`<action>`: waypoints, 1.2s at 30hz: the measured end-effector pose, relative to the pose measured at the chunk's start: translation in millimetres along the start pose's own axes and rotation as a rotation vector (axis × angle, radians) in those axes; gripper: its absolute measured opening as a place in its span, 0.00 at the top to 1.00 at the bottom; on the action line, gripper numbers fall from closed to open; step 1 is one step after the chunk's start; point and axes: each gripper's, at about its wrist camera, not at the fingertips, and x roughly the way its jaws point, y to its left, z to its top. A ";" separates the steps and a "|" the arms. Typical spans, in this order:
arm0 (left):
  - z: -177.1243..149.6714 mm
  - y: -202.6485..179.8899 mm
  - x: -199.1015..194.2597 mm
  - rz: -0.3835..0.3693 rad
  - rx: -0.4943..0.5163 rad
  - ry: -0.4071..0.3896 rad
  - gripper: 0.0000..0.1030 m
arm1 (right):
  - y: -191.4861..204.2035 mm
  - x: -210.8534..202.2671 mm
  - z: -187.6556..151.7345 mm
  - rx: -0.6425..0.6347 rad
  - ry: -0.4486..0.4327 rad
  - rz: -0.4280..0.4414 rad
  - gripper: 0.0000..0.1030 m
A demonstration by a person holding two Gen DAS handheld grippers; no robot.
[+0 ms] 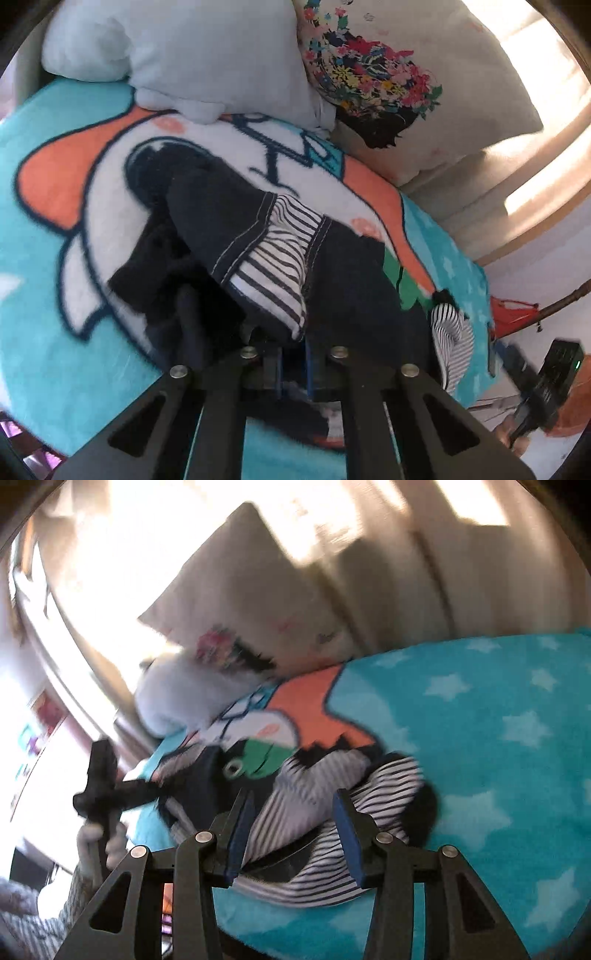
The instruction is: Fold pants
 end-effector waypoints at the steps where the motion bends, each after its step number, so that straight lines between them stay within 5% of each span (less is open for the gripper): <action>1: -6.3 1.2 -4.7 0.004 -0.001 -0.003 0.92 | -0.7 -2.3 2.8 -0.002 -0.008 -0.012 0.53; 9: -49.4 24.1 -9.3 -0.016 -0.053 0.023 0.89 | 40.3 37.5 12.1 -0.145 0.013 -0.115 0.37; 16: -56.9 18.5 -38.6 -0.023 -0.002 -0.059 0.85 | 84.9 111.0 -5.1 -0.387 0.084 -0.445 0.38; 17: -59.1 18.7 -46.3 -0.025 0.009 -0.076 0.84 | 84.3 117.7 -7.6 -0.403 0.094 -0.485 0.39; 18: -61.5 20.2 -54.9 -0.027 0.016 -0.095 0.83 | 81.5 122.4 -9.6 -0.409 0.107 -0.510 0.59; 19: -63.4 22.1 -63.7 -0.024 0.020 -0.115 0.83 | 74.9 124.4 -9.7 -0.391 0.128 -0.516 0.92; 20: -64.6 24.3 -70.3 -0.018 0.022 -0.132 0.82 | 69.3 121.8 -8.4 -0.365 0.136 -0.509 0.95; 28: -54.4 47.5 -96.6 -0.049 -0.005 -0.220 0.81 | 18.0 25.8 -7.4 -0.125 0.068 -0.418 0.95; 32: -54.5 56.2 -90.8 -0.053 -0.014 -0.200 0.81 | -12.3 6.8 -9.1 -0.032 0.048 -0.518 0.94; 35: -57.8 60.5 -91.4 -0.040 -0.009 -0.199 0.81 | 5.1 9.9 -0.8 -0.031 0.007 -0.412 0.92; 36: -58.8 61.3 -91.5 -0.038 -0.010 -0.201 0.80 | 17.0 17.7 0.6 -0.064 0.014 -0.397 0.74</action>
